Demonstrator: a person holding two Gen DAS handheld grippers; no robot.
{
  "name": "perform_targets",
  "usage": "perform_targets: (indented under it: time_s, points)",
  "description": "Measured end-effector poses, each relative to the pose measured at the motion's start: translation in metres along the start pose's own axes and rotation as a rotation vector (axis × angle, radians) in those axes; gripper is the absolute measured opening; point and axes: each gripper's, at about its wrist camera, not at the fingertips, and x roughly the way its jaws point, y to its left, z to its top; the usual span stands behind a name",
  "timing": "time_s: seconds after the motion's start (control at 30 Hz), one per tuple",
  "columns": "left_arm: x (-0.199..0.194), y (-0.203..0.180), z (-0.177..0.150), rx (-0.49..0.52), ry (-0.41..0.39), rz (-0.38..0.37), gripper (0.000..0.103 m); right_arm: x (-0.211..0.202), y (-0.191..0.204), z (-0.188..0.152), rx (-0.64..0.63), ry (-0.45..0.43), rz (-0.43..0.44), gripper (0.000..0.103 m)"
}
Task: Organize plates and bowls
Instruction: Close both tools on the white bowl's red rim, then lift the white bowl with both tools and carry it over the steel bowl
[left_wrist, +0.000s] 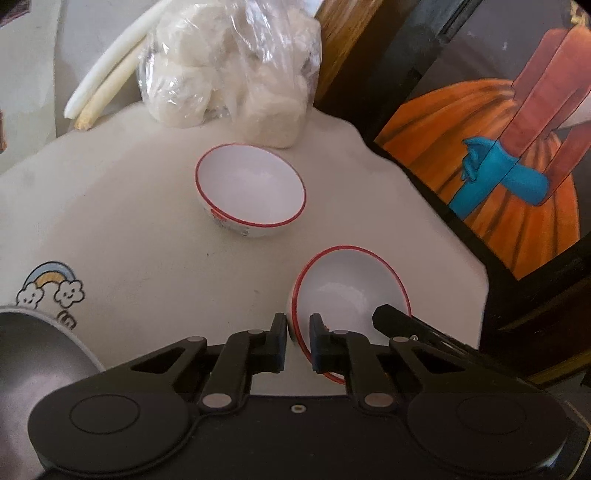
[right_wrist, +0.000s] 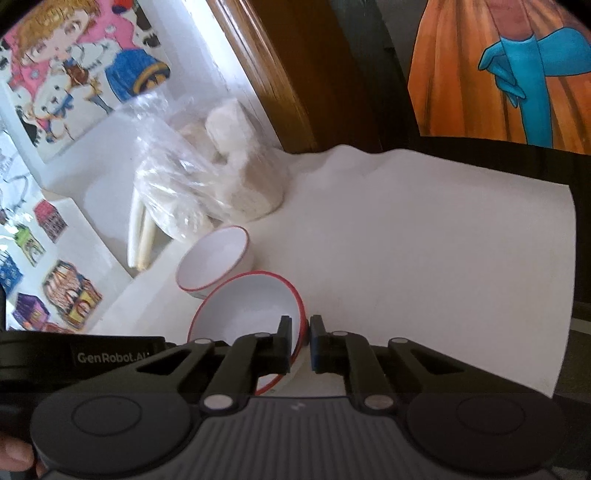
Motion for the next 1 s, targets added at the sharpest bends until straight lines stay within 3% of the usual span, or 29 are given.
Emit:
perform_targets:
  time_s: [0.2, 0.53, 1.0]
  points:
    - [-0.044, 0.01, -0.008, -0.015, -0.067, -0.044, 0.011, -0.027, 0.026, 0.0, -0.057, -0.021, 0.012, 0.01]
    - [-0.106, 0.039, -0.023, -0.035, -0.131, -0.047, 0.01, -0.057, 0.084, -0.009, -0.153, -0.041, 0.048, 0.01]
    - [-0.161, 0.109, -0.045, -0.091, -0.16, 0.003, 0.01, -0.049, 0.156, -0.038, -0.257, 0.017, 0.12, 0.011]
